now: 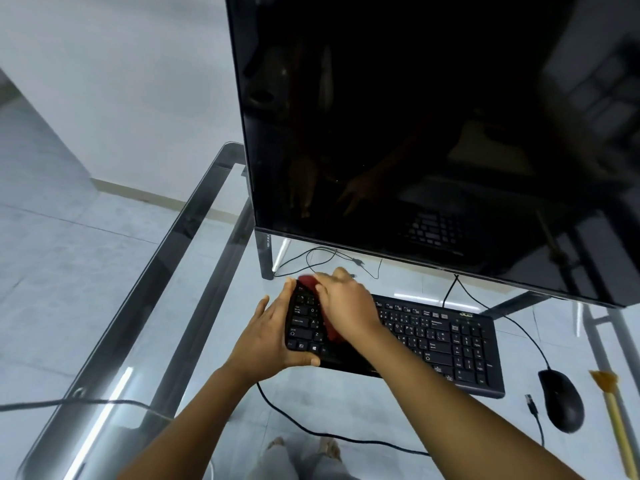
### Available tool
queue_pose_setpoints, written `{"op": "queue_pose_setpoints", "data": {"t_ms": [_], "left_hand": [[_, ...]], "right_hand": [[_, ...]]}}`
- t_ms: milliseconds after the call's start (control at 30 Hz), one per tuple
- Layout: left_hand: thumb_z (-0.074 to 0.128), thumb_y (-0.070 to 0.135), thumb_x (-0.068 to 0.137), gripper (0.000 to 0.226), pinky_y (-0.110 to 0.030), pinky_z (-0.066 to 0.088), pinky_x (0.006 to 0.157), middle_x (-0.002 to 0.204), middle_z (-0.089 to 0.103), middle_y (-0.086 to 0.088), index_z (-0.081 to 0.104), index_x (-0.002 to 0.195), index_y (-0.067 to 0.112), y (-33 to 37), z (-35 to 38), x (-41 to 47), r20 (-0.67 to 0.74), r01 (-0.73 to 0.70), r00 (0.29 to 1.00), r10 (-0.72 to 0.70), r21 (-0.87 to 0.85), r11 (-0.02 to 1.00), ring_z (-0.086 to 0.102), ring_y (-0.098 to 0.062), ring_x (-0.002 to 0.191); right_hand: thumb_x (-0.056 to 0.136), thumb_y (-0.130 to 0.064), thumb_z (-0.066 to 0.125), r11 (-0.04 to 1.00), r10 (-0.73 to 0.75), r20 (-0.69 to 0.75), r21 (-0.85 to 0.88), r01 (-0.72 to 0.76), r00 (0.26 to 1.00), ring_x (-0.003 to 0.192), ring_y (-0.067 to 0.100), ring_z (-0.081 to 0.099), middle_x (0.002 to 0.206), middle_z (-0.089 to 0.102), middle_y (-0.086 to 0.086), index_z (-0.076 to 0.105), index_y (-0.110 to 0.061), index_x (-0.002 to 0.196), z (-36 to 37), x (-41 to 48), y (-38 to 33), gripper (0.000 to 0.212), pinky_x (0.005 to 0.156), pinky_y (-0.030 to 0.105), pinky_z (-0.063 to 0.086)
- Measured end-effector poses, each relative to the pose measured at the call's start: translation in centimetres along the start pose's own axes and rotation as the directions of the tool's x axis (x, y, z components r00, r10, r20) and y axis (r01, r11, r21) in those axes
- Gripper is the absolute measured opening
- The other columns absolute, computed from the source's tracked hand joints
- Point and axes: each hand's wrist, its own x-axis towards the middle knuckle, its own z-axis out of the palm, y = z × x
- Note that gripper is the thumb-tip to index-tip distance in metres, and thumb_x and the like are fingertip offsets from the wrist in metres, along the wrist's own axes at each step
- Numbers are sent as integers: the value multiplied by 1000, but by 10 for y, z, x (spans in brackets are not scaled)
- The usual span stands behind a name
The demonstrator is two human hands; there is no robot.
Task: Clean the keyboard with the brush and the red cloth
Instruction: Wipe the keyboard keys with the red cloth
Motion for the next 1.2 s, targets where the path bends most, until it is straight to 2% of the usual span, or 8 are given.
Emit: {"op": "queue_pose_setpoints", "data": {"t_ms": [100, 200, 367, 500, 667, 800, 967, 1200], "left_hand": [[66, 84, 57, 140, -38, 4, 121, 158, 14, 13, -16, 151, 21, -5, -2, -8, -23, -1, 1000, 2, 26, 1000, 17, -2, 144], [66, 82, 59, 139, -37, 5, 121, 154, 5, 23, -15, 152, 18, -7, -1, -9, -28, -29, 999, 30, 38, 999, 17, -1, 144], [68, 84, 54, 144, -37, 3, 121, 156, 15, 16, -17, 151, 19, -7, -2, -5, -8, -3, 1000, 3, 29, 1000, 20, -2, 144], [72, 76, 58, 139, -37, 5, 121, 151, 2, 28, -12, 152, 18, -9, -2, -9, -22, -37, 999, 38, 44, 998, 11, 9, 141], [69, 84, 50, 144, -36, 2, 121, 156, 20, 13, -9, 153, 19, -5, 1, -4, -13, -13, 1000, 14, 33, 999, 21, -3, 144], [65, 89, 47, 146, -41, 3, 121, 161, 11, 5, -12, 152, 21, -15, -4, -9, -9, -34, 999, 35, 109, 993, 11, -8, 147], [60, 91, 49, 144, -43, 1, 121, 162, 2, 4, -17, 150, 24, -7, 3, -7, 35, -65, 998, 60, 132, 989, 1, -7, 147], [61, 90, 52, 143, -43, 4, 121, 162, 3, 4, -15, 152, 20, -12, 1, -14, 14, -59, 998, 58, 159, 985, 8, -7, 147]], "right_hand": [[97, -26, 46, 992, -120, 115, 58, 114, 986, 82, 34, 63, 102, 54, 9, 56, -20, 124, 10, -11, -22, 29, 67, 41, 54], [95, -24, 50, 953, -302, 287, 128, 276, 909, 84, 30, 60, 100, 54, 7, 61, -24, 119, 3, -29, -25, 26, 67, 39, 51], [98, -26, 49, 981, -182, 159, 93, 169, 970, 81, 26, 60, 98, 52, 4, 59, -34, 125, -7, 0, -5, 31, 68, 37, 53], [96, -26, 50, 921, -387, 338, 190, 340, 858, 75, 28, 59, 94, 50, 5, 63, -30, 118, 1, -48, -21, 26, 63, 37, 52], [95, -25, 57, 974, -102, 96, 211, 80, 990, 74, 20, 60, 90, 50, -2, 64, -32, 122, 6, -50, 16, 29, 63, 24, 46], [97, -33, 51, 947, -279, 281, 240, 214, 918, 76, 11, 53, 90, 46, -9, 58, -39, 127, 7, -79, 7, 31, 64, 24, 44], [94, -34, 57, 982, -163, 306, 147, 122, 938, 77, 5, 47, 86, 43, -13, 60, -43, 124, -14, -99, 67, 31, 64, 17, 38], [95, -31, 53, 957, -138, 231, 282, 70, 963, 92, 15, 58, 105, 59, -2, 62, -34, 123, 19, -79, -5, 30, 77, 24, 47]]}}
